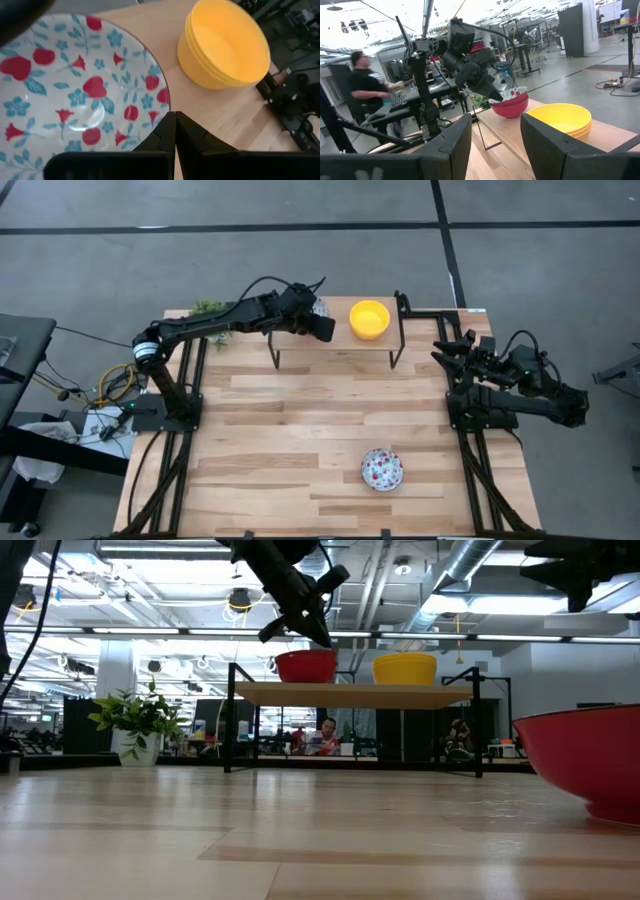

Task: Pick & Place Mini bowls
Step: Stack the top orange bowl on the orange bowl on the shelf

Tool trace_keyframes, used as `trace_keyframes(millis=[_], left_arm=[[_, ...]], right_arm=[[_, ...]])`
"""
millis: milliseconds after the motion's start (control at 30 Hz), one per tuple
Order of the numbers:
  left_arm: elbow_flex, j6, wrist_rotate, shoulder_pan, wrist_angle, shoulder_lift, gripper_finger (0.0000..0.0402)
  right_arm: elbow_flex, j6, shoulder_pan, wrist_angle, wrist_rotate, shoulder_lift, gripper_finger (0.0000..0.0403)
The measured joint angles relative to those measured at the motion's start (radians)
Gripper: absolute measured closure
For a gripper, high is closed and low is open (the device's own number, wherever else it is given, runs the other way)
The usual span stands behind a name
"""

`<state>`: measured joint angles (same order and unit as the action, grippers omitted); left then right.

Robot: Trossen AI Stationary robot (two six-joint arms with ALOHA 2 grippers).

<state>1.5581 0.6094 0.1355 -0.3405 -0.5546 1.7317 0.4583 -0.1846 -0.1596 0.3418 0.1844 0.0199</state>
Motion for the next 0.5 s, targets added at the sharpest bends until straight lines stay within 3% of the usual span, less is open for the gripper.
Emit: trace_keyframes(millis=[500], left_arm=[[0.000,0.000,0.018,-0.004,-0.015,0.027,0.0397]], right_arm=[[0.000,0.000,0.000,0.000,0.001,0.000,0.0244]])
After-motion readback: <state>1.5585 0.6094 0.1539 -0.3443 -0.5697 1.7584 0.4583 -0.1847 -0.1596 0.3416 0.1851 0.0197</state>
